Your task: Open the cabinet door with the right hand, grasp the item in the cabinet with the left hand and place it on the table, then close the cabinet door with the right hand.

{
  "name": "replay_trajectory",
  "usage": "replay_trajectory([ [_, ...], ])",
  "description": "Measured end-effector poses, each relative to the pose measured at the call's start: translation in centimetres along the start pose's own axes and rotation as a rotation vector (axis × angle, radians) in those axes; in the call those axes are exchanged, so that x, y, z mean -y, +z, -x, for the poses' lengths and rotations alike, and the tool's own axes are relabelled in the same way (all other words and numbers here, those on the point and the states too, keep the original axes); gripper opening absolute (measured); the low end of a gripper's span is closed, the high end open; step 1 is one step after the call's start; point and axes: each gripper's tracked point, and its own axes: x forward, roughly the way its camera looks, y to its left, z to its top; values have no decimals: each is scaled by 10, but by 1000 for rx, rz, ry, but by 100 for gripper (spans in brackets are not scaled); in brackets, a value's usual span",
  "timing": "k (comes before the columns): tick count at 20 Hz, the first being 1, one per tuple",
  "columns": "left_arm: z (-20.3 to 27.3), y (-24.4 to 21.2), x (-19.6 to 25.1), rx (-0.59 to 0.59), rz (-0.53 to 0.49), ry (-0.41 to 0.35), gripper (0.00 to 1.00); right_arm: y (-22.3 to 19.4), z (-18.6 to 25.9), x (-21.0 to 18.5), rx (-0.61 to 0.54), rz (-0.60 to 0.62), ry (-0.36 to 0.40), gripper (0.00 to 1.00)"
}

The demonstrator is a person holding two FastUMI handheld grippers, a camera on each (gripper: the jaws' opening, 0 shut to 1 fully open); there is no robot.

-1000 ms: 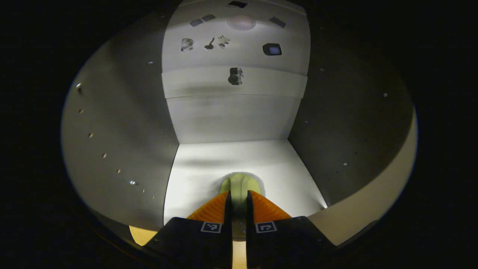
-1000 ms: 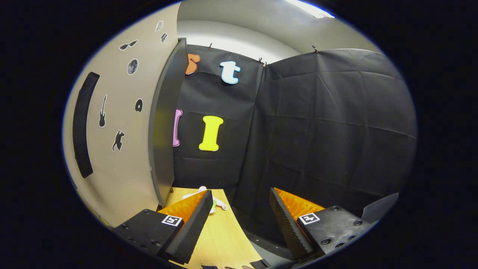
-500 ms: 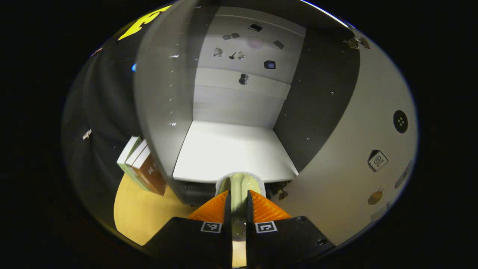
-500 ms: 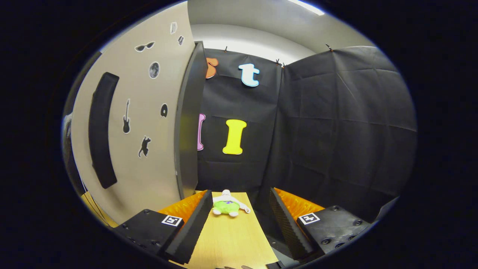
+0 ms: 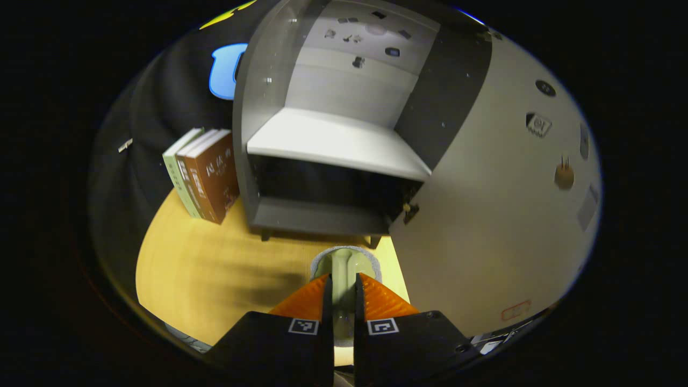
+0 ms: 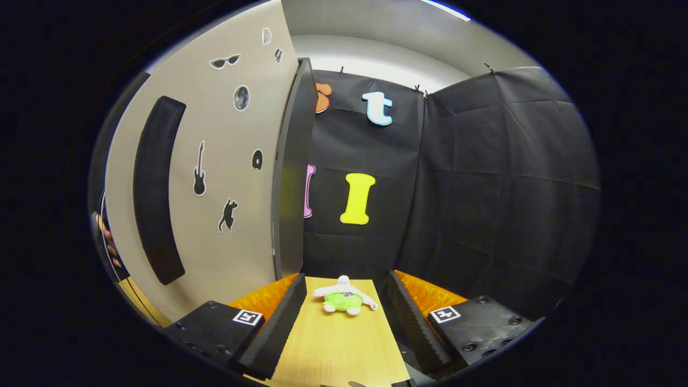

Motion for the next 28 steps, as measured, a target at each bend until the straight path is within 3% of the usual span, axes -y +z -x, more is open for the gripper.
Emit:
replay_trajectory([
  [4,-23,-68,0,-105,48,28,19,-2,-2,-3,-9,-1,5,97],
  [8,-53,-129,-24,-169,78,109,19,-6,3,-2,-22,3,1,96],
  [11,-70,-169,-25,-225,122,111,19,-12,8,-1,-40,6,-3,96],
  [15,-87,-184,-43,-223,69,179,19,-16,10,-2,-56,7,0,97],
  [24,-107,-201,-47,-220,38,206,23,-23,9,-2,-74,9,1,97],
  [27,-106,-207,-48,-248,57,218,31,-23,8,0,-73,4,-3,97],
  [28,-106,-207,-49,-252,57,222,28,-24,7,1,-76,3,-4,96],
])
